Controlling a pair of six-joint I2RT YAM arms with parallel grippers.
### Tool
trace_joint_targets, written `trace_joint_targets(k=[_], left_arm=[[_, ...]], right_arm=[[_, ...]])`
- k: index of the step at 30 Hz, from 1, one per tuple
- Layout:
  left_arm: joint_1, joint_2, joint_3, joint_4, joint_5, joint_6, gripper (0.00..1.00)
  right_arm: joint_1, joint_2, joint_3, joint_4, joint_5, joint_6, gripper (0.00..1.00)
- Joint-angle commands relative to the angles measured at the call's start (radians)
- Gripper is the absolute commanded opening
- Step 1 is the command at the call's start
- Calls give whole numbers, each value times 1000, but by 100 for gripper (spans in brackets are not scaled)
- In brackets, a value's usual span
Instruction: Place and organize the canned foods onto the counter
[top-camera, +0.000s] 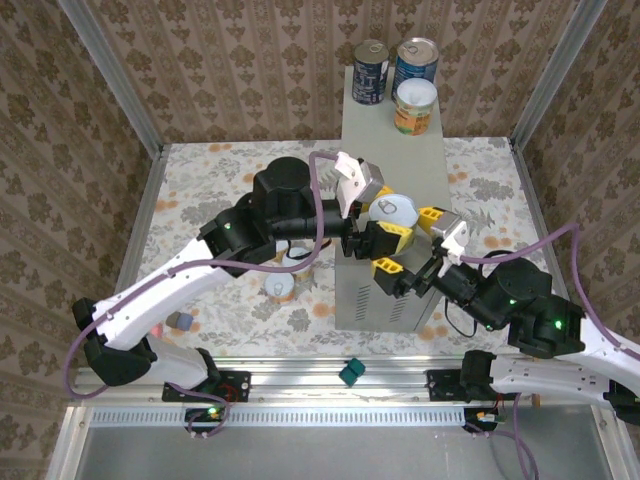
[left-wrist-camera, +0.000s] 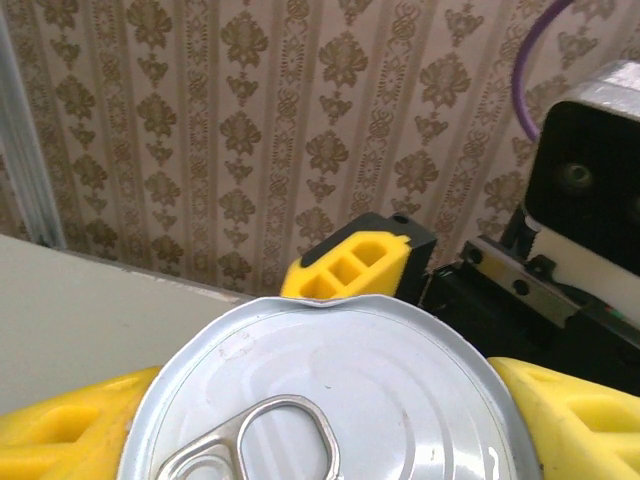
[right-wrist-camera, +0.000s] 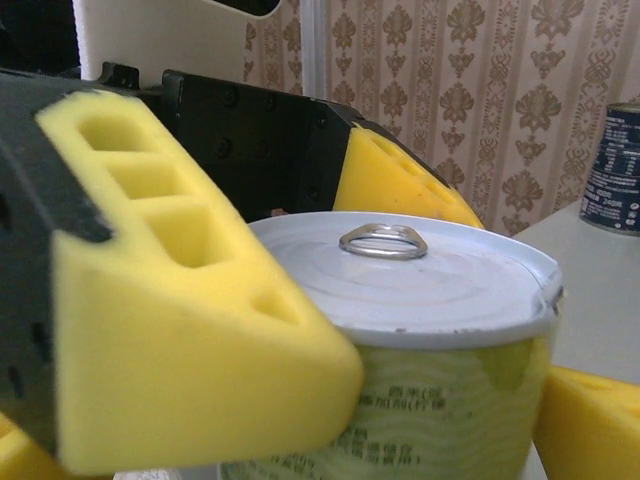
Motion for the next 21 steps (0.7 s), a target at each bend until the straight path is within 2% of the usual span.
trace_joint_targets(k=[1,13,17,21], left_arm=[[14,-8,73,23,-77,50,63],[95,73,197,-60,-190,151,63],[146,123,232,-52,-184,170,63],[195,142,200,25,-165,192,63]], right_arm=[[2,-45,24,-18,36,15,100],[2,-130,51,-207,103,50,100],[1,-148,55,-223,98,60,100],[2,-158,59,-236,98,64,100]])
